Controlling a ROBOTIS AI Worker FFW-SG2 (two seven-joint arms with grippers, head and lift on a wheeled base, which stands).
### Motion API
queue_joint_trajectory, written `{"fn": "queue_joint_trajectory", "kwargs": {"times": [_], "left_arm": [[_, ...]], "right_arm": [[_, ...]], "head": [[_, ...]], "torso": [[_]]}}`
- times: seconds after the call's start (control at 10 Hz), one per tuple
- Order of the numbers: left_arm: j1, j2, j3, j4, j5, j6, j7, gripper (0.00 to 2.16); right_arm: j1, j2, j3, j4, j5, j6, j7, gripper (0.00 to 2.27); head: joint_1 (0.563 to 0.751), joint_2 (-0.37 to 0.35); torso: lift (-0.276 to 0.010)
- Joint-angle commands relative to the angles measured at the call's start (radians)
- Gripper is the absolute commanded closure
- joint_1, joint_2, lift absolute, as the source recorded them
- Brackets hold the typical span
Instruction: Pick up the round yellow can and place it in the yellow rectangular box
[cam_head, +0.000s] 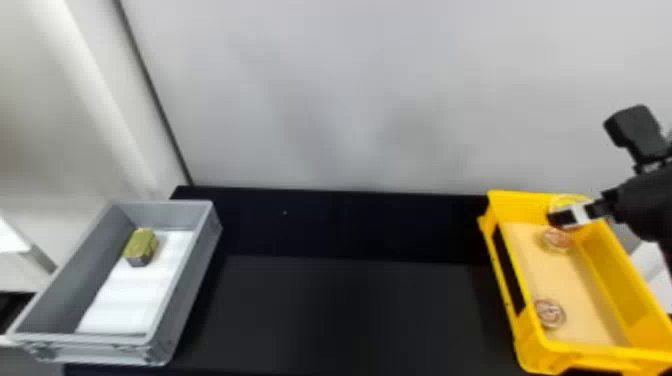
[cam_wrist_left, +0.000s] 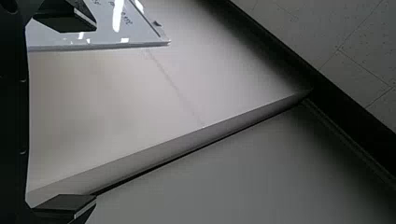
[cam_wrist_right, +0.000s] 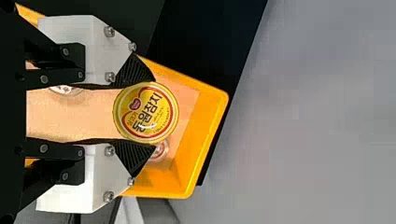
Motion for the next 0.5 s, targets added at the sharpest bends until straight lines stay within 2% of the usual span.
{"fn": "queue_joint_trajectory", "kwargs": {"times": [0.0,0.2,0.4], "left_arm": [[-0.002,0.001,-0.004,-0.002,-0.002,0.005,0.0,0.0],[-0.003,0.001,-0.006,-0.004,-0.002,0.005,0.0,0.0],[-0.003,0.001,-0.006,-0.004,-0.003,0.005,0.0,0.0]], "right_arm": [[0.016,-0.006,-0.068,0.045,-0.007,-0.047,-0.023,0.77],[0.031,-0.002,-0.145,0.113,-0.051,-0.101,-0.085,0.77],[0.036,-0.002,-0.179,0.19,-0.183,-0.156,-0.186,0.77]], "head": [[0.694,0.054],[0.694,0.054],[0.694,0.054]], "torso": [[-0.003],[-0.003],[-0.003]]}}
